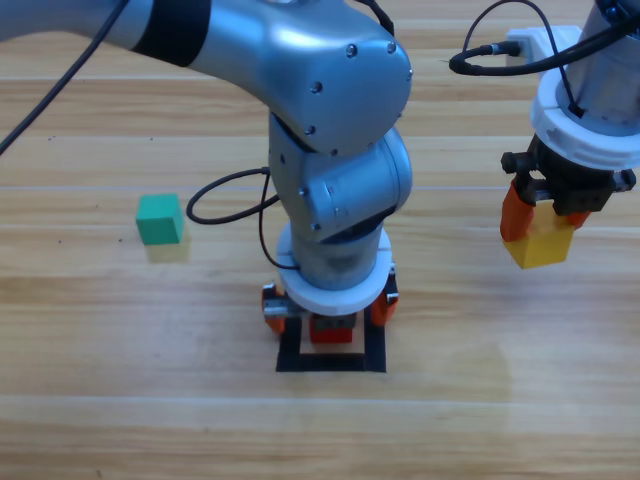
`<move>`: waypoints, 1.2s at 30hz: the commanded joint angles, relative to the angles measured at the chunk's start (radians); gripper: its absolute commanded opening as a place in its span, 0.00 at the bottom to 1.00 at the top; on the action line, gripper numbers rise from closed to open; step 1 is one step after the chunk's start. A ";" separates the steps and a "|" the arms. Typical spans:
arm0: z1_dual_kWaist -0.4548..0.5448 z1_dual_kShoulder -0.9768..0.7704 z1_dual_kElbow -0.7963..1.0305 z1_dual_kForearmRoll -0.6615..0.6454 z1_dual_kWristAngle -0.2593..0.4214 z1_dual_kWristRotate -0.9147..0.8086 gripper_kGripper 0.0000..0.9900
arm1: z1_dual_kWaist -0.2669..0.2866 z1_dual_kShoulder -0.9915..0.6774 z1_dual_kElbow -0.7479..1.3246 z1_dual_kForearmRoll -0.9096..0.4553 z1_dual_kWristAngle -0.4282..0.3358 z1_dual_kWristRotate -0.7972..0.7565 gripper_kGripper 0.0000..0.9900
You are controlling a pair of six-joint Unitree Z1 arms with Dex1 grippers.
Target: Stack the blocks in the rectangular block: red at the bottom, yellow in the middle, green on top
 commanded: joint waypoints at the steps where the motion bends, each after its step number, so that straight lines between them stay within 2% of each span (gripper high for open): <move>1: -0.025 -0.015 -0.009 0.001 0.027 0.020 1.00 | -0.001 -0.044 -0.008 -0.004 -0.005 0.012 0.00; 5: -0.037 -0.113 -0.077 0.048 0.074 0.060 1.00 | 0.013 -0.053 -0.051 0.031 -0.005 0.040 0.00; 7: -0.045 -0.220 -0.092 0.059 0.128 0.114 1.00 | 0.027 -0.053 -0.094 0.065 -0.002 0.083 0.00; 12: -0.033 -0.477 -0.012 0.073 0.191 0.227 0.98 | 0.087 -0.009 -0.203 0.119 -0.002 0.144 0.00; 16: 0.053 -0.632 0.019 0.074 0.183 0.434 0.97 | 0.162 0.102 -0.338 0.180 0.006 0.207 0.00; 18: 0.104 -0.696 0.074 0.058 0.190 0.467 0.97 | 0.199 0.152 -0.396 0.198 0.007 0.246 0.00; 20: 0.116 -0.790 0.221 -0.053 0.205 0.556 0.98 | 0.225 0.200 -0.455 0.223 0.006 0.276 0.00; 22: 0.122 -0.963 0.479 -0.277 0.200 0.611 1.00 | 0.242 0.258 -0.525 0.254 0.006 0.298 0.00; 23: 0.131 -1.037 0.585 -0.367 0.177 0.643 1.00 | 0.245 0.292 -0.565 0.274 0.006 0.302 0.00; 24: 0.137 -1.076 0.634 -0.401 0.157 0.671 1.00 | 0.248 0.326 -0.606 0.297 0.006 0.309 0.00; 27: 0.148 -1.090 0.658 -0.396 0.140 0.695 1.00 | 0.251 0.404 -0.708 0.332 0.013 0.312 0.00; 36: 0.151 -1.152 0.694 -0.386 0.124 0.674 1.00 | 0.283 0.497 -0.826 0.349 0.019 0.319 0.00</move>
